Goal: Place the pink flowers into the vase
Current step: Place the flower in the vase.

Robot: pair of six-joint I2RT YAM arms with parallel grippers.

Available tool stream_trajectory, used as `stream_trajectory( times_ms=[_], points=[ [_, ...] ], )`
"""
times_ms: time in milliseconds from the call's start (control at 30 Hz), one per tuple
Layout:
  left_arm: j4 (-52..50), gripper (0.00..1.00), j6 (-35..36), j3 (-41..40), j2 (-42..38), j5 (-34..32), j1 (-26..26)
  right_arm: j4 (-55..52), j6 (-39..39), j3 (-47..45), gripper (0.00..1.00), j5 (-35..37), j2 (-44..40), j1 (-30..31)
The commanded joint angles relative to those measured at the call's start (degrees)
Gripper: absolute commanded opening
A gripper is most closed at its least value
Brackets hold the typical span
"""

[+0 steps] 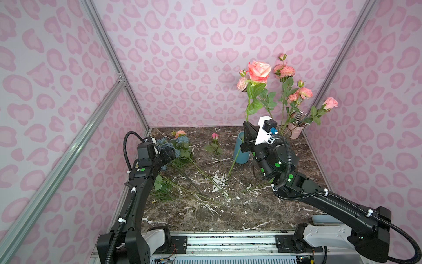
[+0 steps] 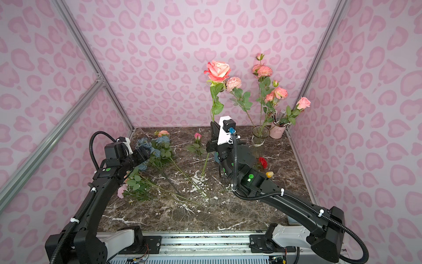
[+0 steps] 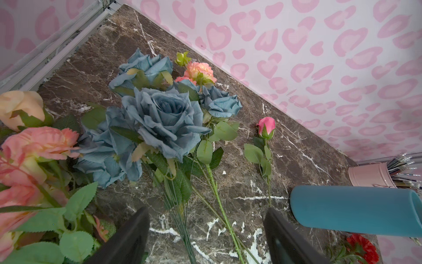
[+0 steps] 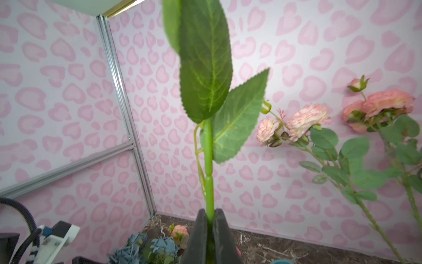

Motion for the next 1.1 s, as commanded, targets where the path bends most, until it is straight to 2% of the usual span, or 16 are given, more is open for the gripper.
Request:
stream_trajectory(
  times_ms=[0, 167, 400, 700, 1067],
  points=[
    [3.1, 0.82, 0.8, -0.4, -0.3, 0.1, 0.0, 9.0, -5.7, -0.7, 0.00, 3.8, -0.9, 0.0],
    [3.4, 0.82, 1.1, -0.3, -0.5, 0.6, 0.0, 19.3, -14.1, -1.2, 0.00, 7.8, -0.2, -0.7],
    [4.1, 0.82, 1.2, -0.8, -1.3, 1.6, 0.0, 31.5, -23.2, -0.5, 0.00, 8.2, 3.8, -5.4],
    [4.6, 0.82, 1.2, -1.0, -1.2, 2.3, 0.1, 34.9, -22.8, 5.2, 0.00, 3.9, 10.4, -12.8],
    [4.9, 0.81, 1.0, -1.1, -1.1, 2.8, 0.6, 33.8, -23.0, 11.7, 0.00, 2.4, 19.2, -15.6]
  ],
)
